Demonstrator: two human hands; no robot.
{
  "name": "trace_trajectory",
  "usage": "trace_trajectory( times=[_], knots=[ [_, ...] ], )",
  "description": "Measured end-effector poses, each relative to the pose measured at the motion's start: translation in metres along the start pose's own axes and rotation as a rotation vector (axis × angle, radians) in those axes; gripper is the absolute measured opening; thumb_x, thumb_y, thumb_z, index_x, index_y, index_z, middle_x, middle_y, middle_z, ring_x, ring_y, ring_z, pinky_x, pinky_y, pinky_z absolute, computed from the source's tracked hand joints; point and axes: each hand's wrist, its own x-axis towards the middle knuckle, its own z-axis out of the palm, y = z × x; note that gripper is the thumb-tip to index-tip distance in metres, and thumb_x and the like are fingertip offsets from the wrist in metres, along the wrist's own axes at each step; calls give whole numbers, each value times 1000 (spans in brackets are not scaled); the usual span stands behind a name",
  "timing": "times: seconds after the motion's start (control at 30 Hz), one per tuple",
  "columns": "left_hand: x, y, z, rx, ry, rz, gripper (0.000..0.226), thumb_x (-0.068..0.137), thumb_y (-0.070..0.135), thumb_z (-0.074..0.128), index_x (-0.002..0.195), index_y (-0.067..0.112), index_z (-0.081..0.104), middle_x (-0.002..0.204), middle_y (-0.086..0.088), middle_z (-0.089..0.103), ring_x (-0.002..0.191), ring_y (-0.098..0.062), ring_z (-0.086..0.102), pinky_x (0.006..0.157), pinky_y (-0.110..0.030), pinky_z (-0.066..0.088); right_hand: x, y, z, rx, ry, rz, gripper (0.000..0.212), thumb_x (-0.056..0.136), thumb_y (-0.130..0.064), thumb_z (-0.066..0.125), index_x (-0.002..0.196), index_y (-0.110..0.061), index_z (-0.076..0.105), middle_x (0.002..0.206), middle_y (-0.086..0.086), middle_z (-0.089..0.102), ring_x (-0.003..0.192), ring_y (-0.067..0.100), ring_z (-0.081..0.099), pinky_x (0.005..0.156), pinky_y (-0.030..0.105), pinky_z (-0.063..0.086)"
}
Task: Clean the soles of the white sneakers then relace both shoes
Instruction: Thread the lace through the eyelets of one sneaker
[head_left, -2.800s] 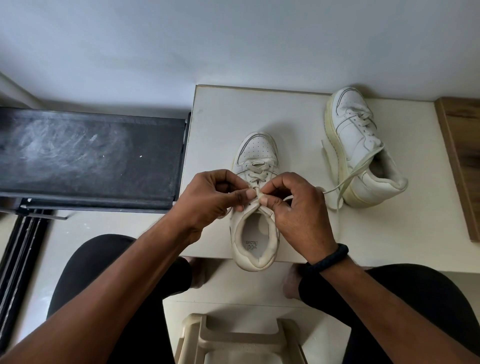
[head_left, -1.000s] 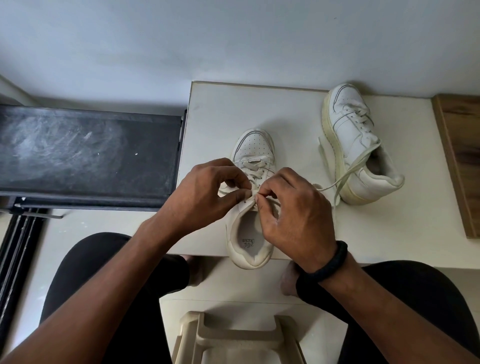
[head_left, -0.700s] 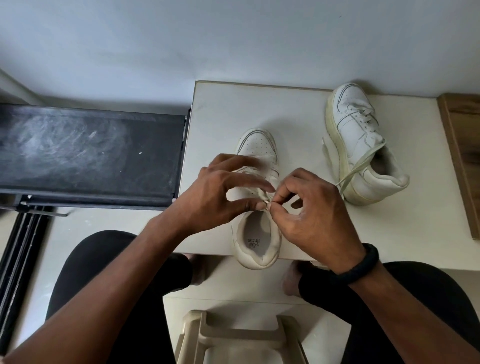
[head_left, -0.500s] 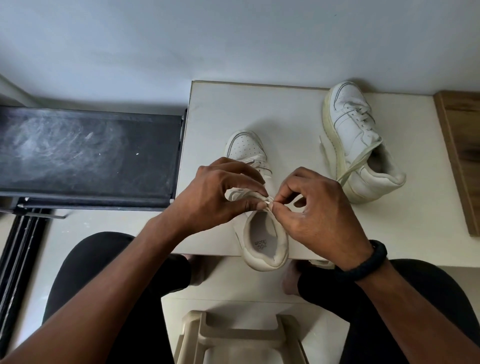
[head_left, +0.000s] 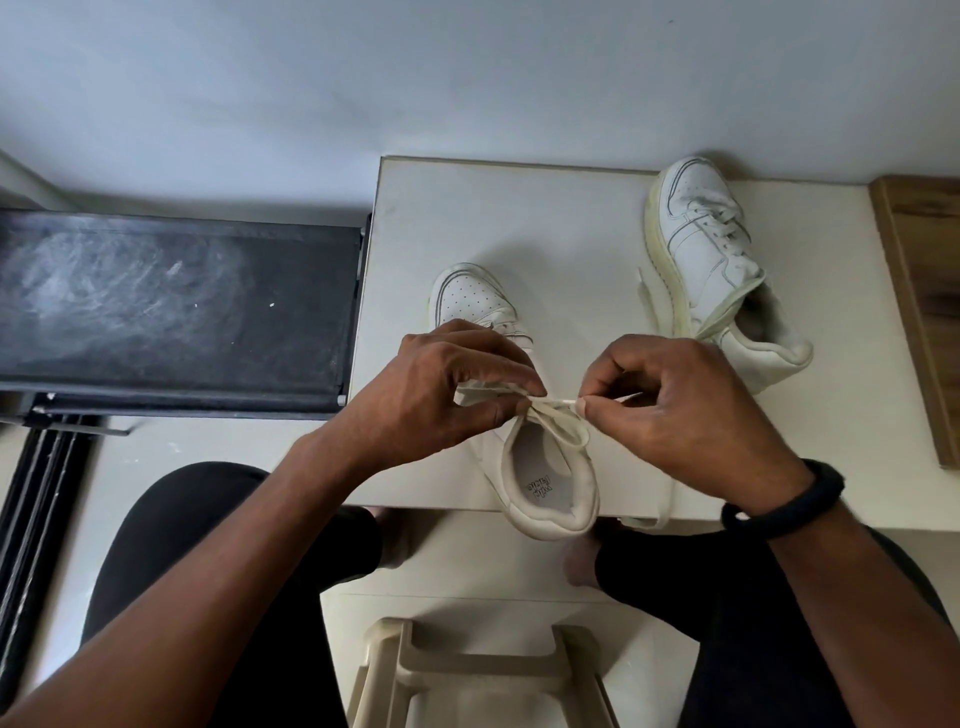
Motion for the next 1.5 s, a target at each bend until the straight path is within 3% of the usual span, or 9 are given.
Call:
trace_trajectory(
  times=[0.27, 0.47, 0.6, 0.7, 0.83, 0.93, 1.07, 1.27, 1.5],
  knots=[
    [0, 3, -3, -28, 2, -20, 23, 95, 38, 73, 113, 27, 81, 116, 14, 75, 118, -13, 63, 98, -40, 52, -7, 16, -35, -58, -219, 149, 12, 81, -24, 79, 71, -27, 72, 75, -18, 73, 77, -9, 67, 72, 22, 49],
    [0, 4, -5, -27, 3, -21, 27, 93, 40, 74, 114, 25, 81, 117, 12, 74, 118, -11, 63, 97, -36, 53, -4, 25, -25, -169, -318, 174, 15, 82, -21, 76, 70, -25, 71, 75, -13, 74, 80, -36, 47, 78, 8, 38],
    [-1, 1, -9, -9, 8, -60, 32, 88, 47, 75, 112, 27, 81, 118, 12, 72, 114, -11, 62, 95, -31, 50, 0, 30, -20, -182, -186, 161, 2, 86, -31, 76, 85, -33, 75, 82, -17, 74, 83, -9, 66, 80, 21, 54],
    [-3, -1, -14, 9, 19, -88, 34, 86, 54, 72, 107, 28, 81, 115, 12, 70, 109, -10, 62, 94, -29, 48, 2, 23, -13, -42, -83, 97, 29, 82, -44, 75, 109, -36, 72, 92, -18, 73, 86, -5, 68, 83, 27, 57],
    [-5, 4, -16, 84, 65, -65, 20, 91, 36, 73, 101, 21, 80, 106, 8, 75, 102, -12, 68, 89, -31, 52, -1, 7, 13, -133, -183, -63, 62, 75, -68, 67, 129, -38, 61, 110, -17, 67, 94, 1, 66, 84, 32, 57],
    [-6, 7, -20, 128, 84, -70, 13, 92, 30, 71, 98, 20, 77, 96, 13, 76, 90, -6, 68, 82, -24, 52, -3, 1, 32, -363, -58, -171, 43, 85, -52, 70, 122, -31, 68, 106, -8, 66, 90, 18, 66, 78, 40, 56],
    [-5, 4, -22, 236, 159, -80, 11, 96, 21, 73, 107, 19, 76, 97, 9, 75, 85, -5, 67, 78, -21, 52, 3, 7, 33, -196, 42, -202, 20, 82, -31, 80, 100, -23, 80, 88, -6, 74, 79, 18, 70, 71, 40, 58],
    [-8, 3, -18, 76, -69, -73, 44, 87, 57, 70, 121, 30, 77, 120, 5, 64, 110, -15, 63, 93, -39, 54, 5, 9, 28, -157, 76, -165, 8, 83, -30, 71, 82, -23, 75, 74, -11, 68, 67, 11, 62, 63, 38, 55],
    [-5, -1, -24, 301, 58, -36, 9, 93, 16, 74, 99, 23, 77, 103, 5, 73, 87, -21, 65, 76, -38, 55, 2, 6, 27, -269, 43, -152, 9, 93, -30, 65, 88, -22, 65, 79, -9, 63, 74, 19, 61, 66, 37, 51]
  ],
)
